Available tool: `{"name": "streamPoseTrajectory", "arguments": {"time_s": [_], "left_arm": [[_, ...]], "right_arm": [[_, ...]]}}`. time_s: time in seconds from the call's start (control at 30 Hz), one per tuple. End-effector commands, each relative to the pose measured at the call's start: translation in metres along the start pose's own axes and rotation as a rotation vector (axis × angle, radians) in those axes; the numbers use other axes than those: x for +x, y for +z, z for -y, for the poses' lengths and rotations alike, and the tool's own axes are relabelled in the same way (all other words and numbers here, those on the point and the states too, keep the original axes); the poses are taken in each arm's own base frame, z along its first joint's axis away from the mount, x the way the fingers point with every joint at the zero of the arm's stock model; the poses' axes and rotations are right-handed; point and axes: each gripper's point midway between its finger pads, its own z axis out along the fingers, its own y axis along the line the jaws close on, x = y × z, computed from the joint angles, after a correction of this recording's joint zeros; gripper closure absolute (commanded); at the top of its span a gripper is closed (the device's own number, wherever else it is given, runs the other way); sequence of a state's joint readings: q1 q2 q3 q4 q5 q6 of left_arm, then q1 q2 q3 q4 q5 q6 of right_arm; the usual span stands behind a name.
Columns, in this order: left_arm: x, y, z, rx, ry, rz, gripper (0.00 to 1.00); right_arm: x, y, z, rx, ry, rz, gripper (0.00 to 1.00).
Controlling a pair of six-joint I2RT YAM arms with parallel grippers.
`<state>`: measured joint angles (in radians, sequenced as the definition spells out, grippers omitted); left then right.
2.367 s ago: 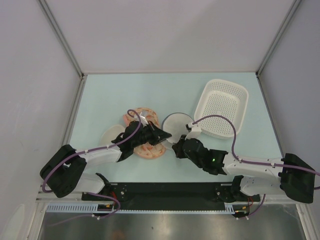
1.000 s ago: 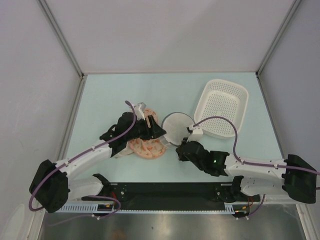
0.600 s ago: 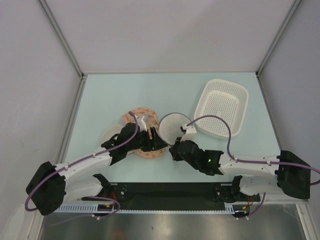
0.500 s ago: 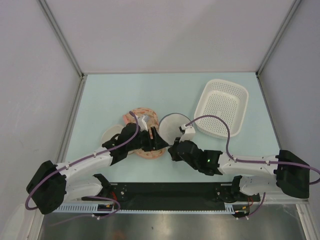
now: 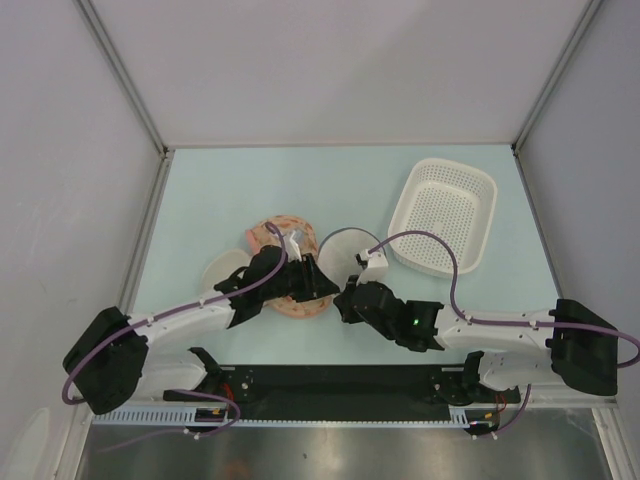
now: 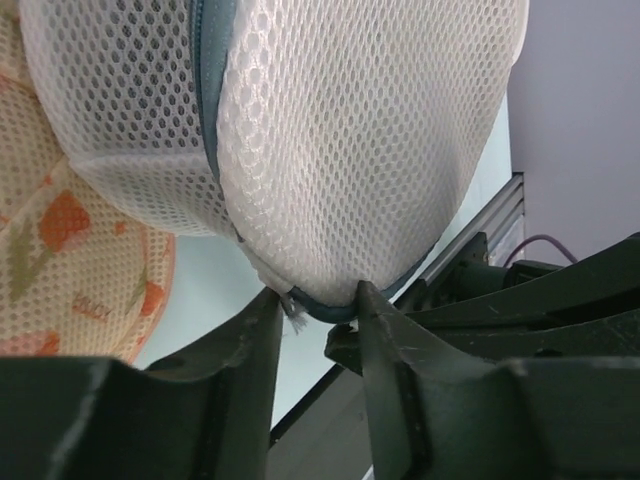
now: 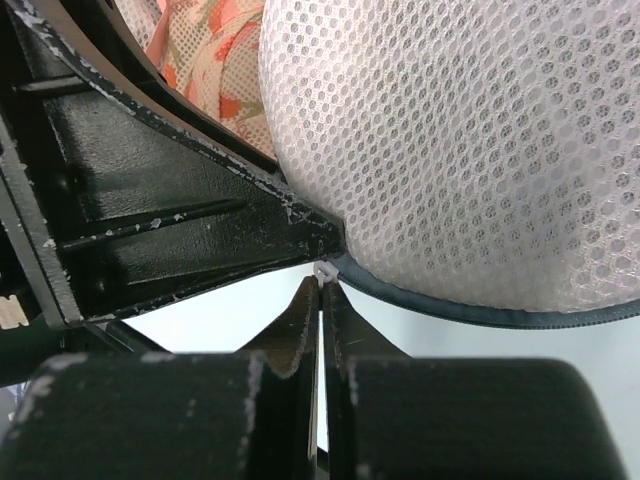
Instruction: Unzip the laundry bag and remove the bra
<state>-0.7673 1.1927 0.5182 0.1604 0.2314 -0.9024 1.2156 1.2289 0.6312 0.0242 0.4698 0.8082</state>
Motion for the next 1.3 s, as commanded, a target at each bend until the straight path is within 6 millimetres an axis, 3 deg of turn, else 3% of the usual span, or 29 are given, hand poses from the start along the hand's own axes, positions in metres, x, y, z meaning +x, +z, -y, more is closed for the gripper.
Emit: {"name": "streamPoseTrajectory", "arguments": {"time_s": [0.0, 0.13, 0.3, 0.57, 0.9, 1.27], "left_arm": [[-0.013, 0.006, 0.016, 0.048, -0.009, 0.044, 0.69], [-0.016, 0.012, 0.02, 0.05, -0.011, 0.037, 0.86], [-0.021, 0.02, 0.028, 0.065, -0.013, 0.027, 0.99], [-0.029, 0.025, 0.031, 0.053, 0.002, 0.032, 1.0], [-0.051, 0.024, 0.008, 0.009, 0.031, 0.03, 1.0], [-0.079, 0.024, 0.0, -0.04, 0.088, 0.064, 1.0]], "right_arm": [[-0.018, -0.002, -0.021, -0.049, 0.02, 0.045, 1.0], [-0.016, -0.001, -0.018, -0.038, 0.02, 0.043, 1.0], [-0.016, -0.001, -0.013, -0.015, 0.015, 0.043, 1.0], [-0.014, -0.004, 0.002, 0.033, 0.027, 0.039, 1.0], [-0.019, -0.014, 0.025, 0.085, 0.043, 0.05, 1.0], [-0.017, -0.029, 0.056, 0.157, 0.064, 0.053, 1.0]]}}
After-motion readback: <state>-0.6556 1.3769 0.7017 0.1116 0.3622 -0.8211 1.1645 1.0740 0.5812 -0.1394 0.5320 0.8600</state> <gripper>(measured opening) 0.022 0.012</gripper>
